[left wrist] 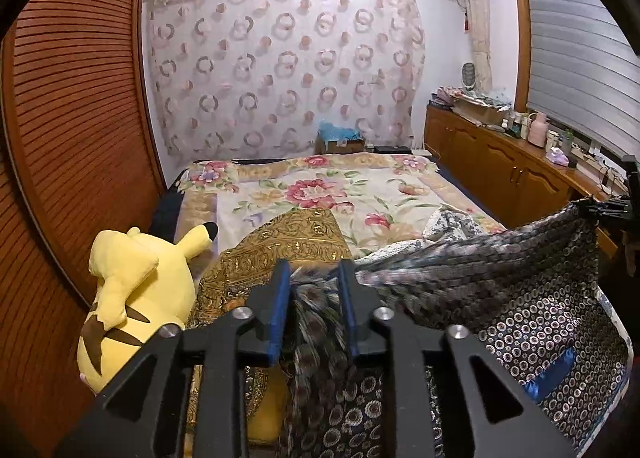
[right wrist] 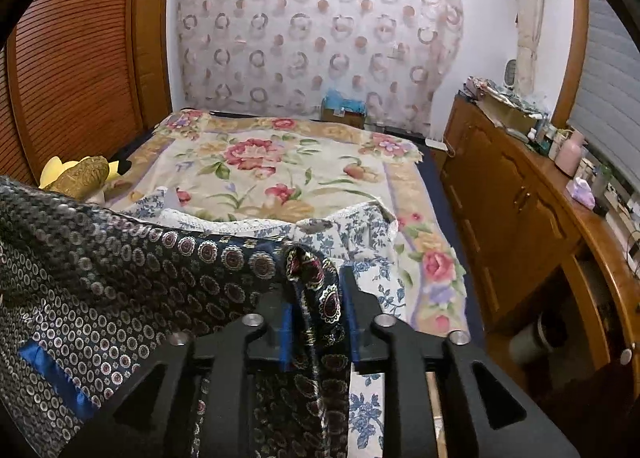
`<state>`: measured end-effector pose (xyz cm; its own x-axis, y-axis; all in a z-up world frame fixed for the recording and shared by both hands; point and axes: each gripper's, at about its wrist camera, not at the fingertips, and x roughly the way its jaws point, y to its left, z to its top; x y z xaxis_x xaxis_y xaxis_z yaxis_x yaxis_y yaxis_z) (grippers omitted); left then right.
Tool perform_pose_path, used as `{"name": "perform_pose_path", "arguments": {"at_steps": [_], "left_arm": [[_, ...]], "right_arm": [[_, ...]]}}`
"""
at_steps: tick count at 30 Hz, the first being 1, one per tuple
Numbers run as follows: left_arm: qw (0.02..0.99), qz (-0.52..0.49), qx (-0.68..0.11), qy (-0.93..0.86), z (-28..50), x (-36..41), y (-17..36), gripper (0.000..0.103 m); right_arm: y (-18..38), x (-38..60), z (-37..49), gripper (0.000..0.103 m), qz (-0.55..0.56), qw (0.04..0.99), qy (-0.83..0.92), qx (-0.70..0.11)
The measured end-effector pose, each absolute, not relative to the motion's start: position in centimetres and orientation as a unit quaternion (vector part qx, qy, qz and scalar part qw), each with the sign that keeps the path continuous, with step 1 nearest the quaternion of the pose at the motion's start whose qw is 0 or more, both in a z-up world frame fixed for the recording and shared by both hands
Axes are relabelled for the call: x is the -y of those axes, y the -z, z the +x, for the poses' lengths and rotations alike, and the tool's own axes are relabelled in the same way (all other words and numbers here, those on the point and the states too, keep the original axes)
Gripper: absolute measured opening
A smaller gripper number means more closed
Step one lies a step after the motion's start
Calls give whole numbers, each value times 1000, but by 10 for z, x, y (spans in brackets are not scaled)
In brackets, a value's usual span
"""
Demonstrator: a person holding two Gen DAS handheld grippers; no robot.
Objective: Fold small clothes
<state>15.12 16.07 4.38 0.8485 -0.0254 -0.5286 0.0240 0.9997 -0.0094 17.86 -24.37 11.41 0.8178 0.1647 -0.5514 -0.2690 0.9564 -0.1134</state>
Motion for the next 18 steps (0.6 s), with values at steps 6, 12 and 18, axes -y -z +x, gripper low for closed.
{"name": "perform_pose_path", "arguments": {"at_steps": [6, 12, 18], "left_arm": [[955, -7, -295, 37, 142, -160, -32, 52], [948, -2, -315, 51, 115, -152, -1, 70], [945, -1, -327, 28, 94, -148, 25, 70]], "right_arm": [[-104, 248, 177, 40, -84, 948, -115, -285], [-77, 258, 161, 40, -77, 941, -142, -298], [-47, 270, 142, 40, -89, 925, -166, -329]]}}
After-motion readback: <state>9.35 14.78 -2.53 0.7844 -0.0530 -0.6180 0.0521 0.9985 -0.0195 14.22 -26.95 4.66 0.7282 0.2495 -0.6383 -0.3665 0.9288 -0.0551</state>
